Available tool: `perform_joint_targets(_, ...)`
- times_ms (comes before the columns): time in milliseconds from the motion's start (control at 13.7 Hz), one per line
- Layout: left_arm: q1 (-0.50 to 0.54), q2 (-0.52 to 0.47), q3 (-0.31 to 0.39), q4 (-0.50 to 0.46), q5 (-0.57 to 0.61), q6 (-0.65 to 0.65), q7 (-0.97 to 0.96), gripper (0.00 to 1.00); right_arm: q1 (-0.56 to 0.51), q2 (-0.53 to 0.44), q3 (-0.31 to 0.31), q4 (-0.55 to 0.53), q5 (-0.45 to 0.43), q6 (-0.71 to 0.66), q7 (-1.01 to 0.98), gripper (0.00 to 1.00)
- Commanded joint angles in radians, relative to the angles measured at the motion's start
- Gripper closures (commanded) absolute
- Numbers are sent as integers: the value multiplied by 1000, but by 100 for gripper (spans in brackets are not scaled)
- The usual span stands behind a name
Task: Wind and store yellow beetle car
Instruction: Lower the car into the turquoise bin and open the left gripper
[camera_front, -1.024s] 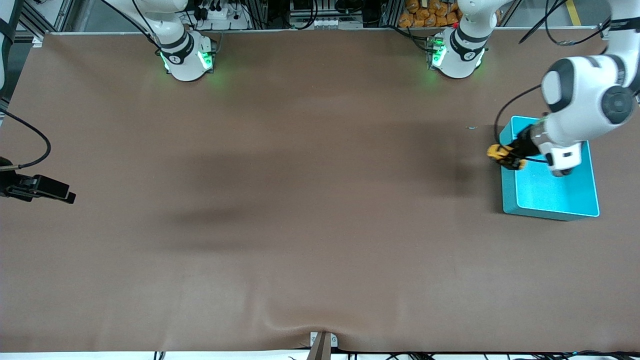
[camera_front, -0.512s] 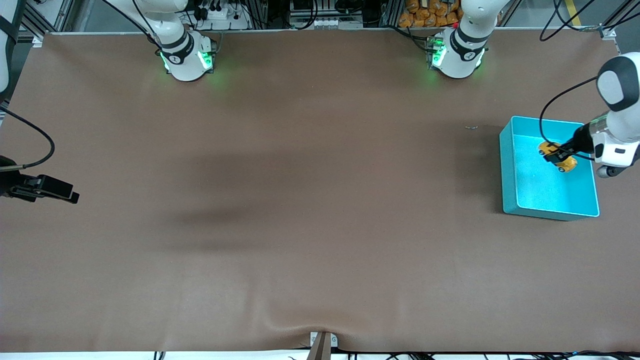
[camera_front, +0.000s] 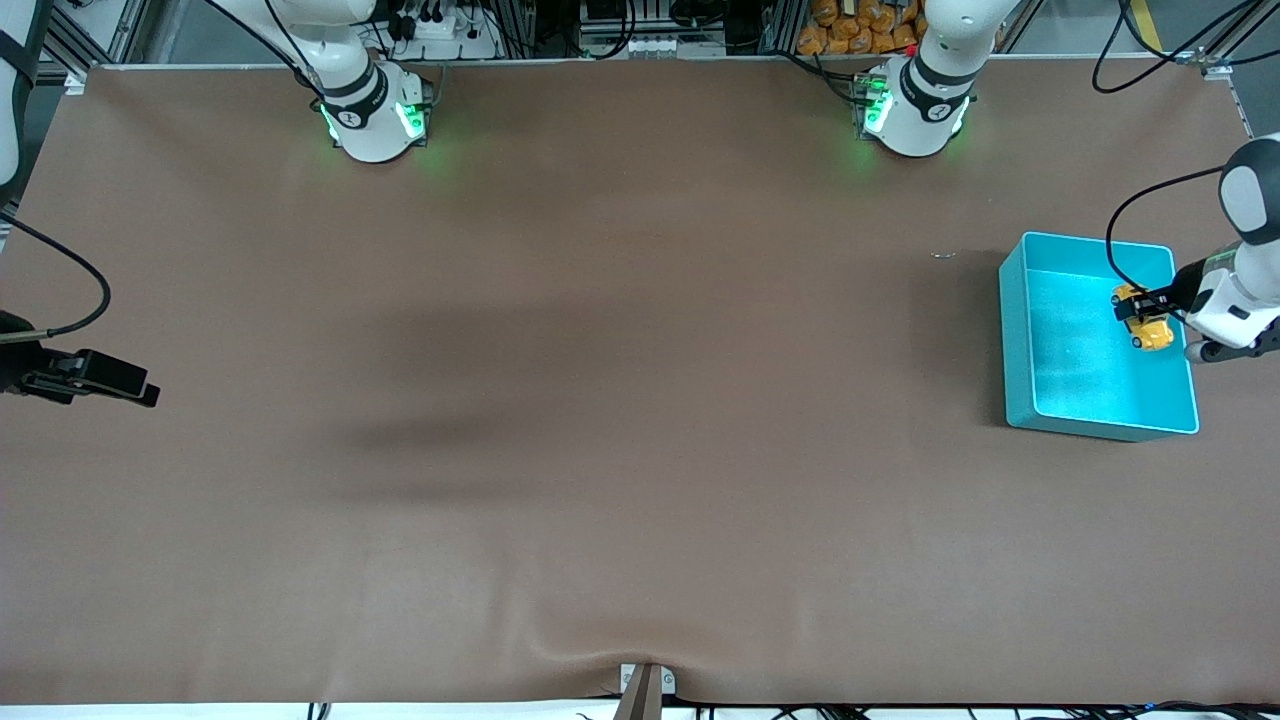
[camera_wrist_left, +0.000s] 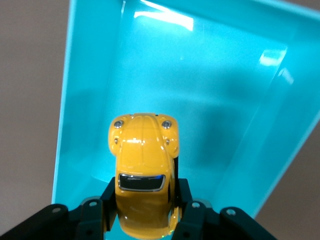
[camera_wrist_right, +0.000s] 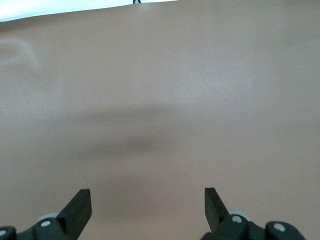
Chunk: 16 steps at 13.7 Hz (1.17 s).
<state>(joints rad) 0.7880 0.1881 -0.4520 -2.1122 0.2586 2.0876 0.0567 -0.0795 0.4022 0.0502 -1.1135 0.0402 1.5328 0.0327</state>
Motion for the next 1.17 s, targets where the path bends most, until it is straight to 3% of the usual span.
perform_joint_targets(0, 10, 82, -11, 44, 48, -29, 75, 100, -2, -6, 2, -6, 15, -2, 13, 0)
perform_joint_targets(293, 7, 142, -13, 46, 105, -8, 84, 100, 0, -6, 2, -6, 15, -2, 16, 0)
perform_joint_targets(732, 11, 243, -10, 55, 154, 124, 46, 100, -5, -6, 2, -6, 15, 1, 15, 0)
perform_joint_targets(1098, 10, 304, -10, 55, 289, 149, -46, 100, -6, -5, 2, -6, 15, 1, 15, 0)
